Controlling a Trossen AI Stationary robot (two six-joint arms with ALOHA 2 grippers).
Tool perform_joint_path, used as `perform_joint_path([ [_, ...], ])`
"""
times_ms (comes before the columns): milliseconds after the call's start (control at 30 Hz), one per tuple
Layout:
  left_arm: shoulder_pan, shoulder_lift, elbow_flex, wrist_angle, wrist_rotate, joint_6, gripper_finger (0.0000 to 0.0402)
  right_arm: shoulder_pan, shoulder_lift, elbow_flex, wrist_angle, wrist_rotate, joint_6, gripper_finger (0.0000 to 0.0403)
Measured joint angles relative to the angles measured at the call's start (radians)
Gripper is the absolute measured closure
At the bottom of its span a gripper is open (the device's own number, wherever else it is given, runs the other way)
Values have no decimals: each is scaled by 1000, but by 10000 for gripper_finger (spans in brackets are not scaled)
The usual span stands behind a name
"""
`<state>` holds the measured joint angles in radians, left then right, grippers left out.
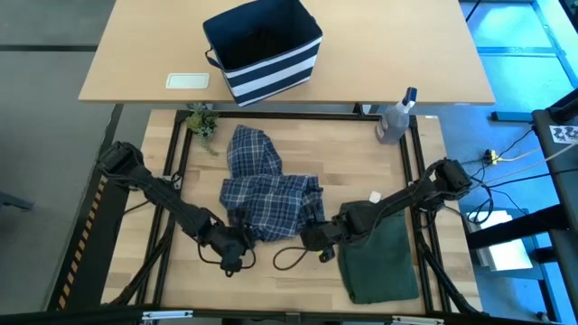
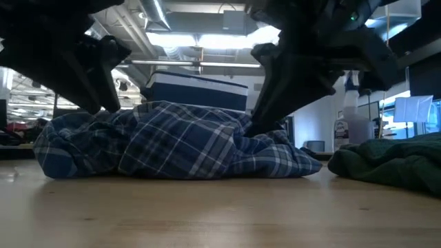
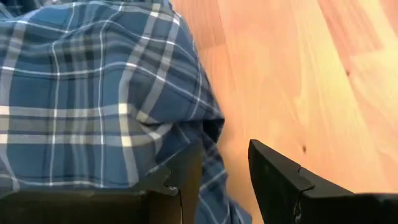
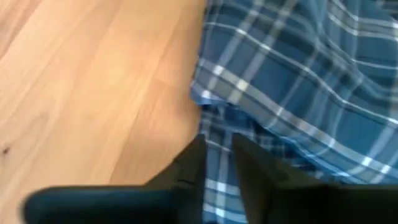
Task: Fold Laundry from Bin
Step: Fold the blue checkered pants
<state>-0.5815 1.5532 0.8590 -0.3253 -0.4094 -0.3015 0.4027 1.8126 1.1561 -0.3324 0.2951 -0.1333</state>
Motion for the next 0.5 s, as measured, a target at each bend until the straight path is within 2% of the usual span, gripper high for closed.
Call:
perform_joint_path([
  [133, 19, 0, 34, -92, 36, 45, 276, 3, 0, 0, 0, 20, -28, 254],
  [267, 46, 0, 46, -166, 76, 78, 276, 3, 0, 0, -1, 100, -81, 186],
  [400, 89, 0, 72, -203, 98, 139, 272, 3, 0, 0, 0, 165, -134, 142],
  [500, 119, 0, 100, -218, 113, 189, 250, -5, 0, 0, 1, 180, -137, 127],
])
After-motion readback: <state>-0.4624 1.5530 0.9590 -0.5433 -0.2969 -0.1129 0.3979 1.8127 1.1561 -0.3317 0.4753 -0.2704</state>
